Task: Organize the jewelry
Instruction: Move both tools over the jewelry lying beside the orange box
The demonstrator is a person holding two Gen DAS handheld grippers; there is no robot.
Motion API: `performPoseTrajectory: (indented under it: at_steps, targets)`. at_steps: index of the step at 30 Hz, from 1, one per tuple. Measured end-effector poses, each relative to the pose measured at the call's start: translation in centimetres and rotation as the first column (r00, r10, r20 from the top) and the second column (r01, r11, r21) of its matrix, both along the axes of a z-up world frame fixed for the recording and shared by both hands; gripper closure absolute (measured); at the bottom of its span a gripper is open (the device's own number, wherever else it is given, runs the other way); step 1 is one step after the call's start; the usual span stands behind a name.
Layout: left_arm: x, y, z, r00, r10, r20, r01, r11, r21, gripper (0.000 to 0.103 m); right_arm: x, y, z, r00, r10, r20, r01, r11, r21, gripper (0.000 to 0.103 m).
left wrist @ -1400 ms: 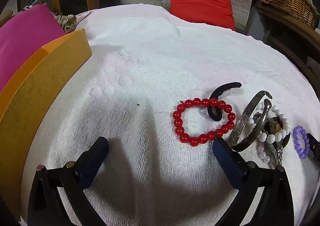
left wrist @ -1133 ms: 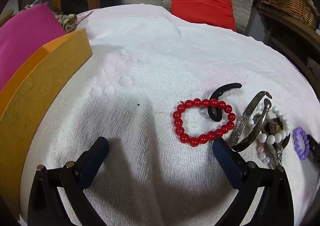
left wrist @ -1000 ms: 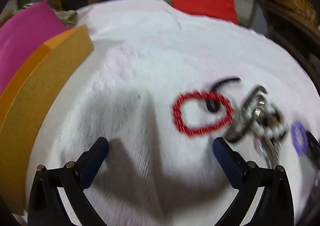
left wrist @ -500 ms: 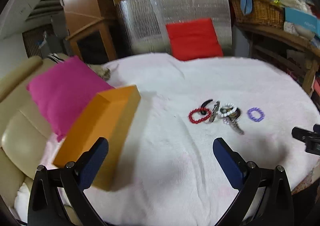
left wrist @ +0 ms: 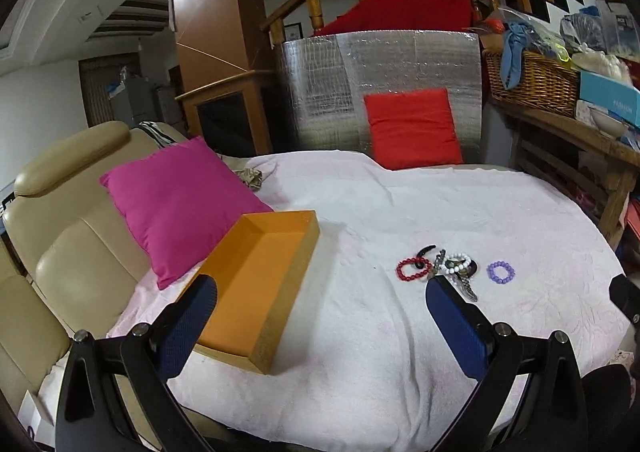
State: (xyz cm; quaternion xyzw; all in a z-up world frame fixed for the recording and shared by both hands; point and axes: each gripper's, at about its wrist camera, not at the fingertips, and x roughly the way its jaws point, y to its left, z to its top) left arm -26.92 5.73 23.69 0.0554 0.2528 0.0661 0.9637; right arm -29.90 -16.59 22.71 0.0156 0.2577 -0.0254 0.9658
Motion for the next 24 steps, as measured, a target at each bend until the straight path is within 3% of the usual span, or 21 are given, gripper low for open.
performPoseTrajectory:
  at_steps: [24]
  targets:
    - [1.3, -1.0, -1.7, 0.999, -0.01, -0.035, 0.012, 0.999, 0.043, 0.0, 2.7, -2.1, -2.0, 0.997, -0.049, -0.056, 0.056, 0.992, 0.114, 0.0]
